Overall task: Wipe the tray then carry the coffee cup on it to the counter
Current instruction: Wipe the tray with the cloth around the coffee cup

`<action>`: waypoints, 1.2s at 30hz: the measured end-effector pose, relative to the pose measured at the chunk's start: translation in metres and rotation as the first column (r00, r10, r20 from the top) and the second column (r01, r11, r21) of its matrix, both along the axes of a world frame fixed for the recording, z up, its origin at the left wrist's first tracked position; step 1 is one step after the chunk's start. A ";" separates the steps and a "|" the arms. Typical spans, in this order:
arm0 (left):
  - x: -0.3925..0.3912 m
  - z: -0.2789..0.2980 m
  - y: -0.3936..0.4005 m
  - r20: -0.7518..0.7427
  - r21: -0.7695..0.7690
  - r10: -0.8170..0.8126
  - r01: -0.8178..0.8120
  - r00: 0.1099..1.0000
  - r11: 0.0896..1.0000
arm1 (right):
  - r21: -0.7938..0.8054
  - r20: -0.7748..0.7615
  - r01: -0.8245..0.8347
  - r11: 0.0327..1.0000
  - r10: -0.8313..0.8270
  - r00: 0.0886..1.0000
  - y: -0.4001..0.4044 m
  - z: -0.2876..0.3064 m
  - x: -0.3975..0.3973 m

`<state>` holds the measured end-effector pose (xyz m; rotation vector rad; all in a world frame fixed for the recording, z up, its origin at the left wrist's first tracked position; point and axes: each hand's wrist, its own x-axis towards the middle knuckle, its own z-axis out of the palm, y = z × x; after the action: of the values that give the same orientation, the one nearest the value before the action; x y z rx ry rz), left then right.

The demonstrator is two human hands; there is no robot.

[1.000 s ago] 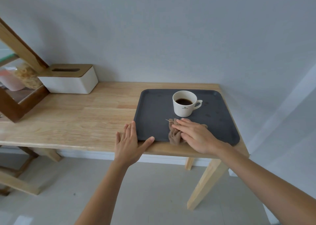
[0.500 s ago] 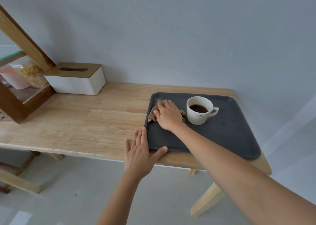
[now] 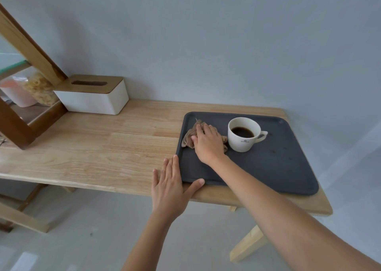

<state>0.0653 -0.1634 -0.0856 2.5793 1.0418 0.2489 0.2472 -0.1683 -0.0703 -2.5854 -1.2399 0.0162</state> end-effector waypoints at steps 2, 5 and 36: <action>0.000 -0.001 0.000 0.007 0.014 0.003 -0.003 1.000 1.000 | 0.002 -0.010 -0.065 0.998 0.065 0.998 -0.020 0.000 -0.009; -0.001 0.000 -0.001 0.011 0.018 0.009 -0.009 1.000 1.000 | 0.016 -0.016 -0.159 0.987 0.159 0.987 -0.054 0.001 -0.014; 0.074 0.063 -0.022 0.280 -0.230 -0.040 0.107 0.959 0.967 | 0.374 -0.356 0.035 0.927 0.109 0.928 -0.195 0.051 0.078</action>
<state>0.1390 -0.1855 -0.0225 2.2790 0.8181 0.4185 0.3254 -0.3633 -0.0189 -2.1047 -1.0331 0.2426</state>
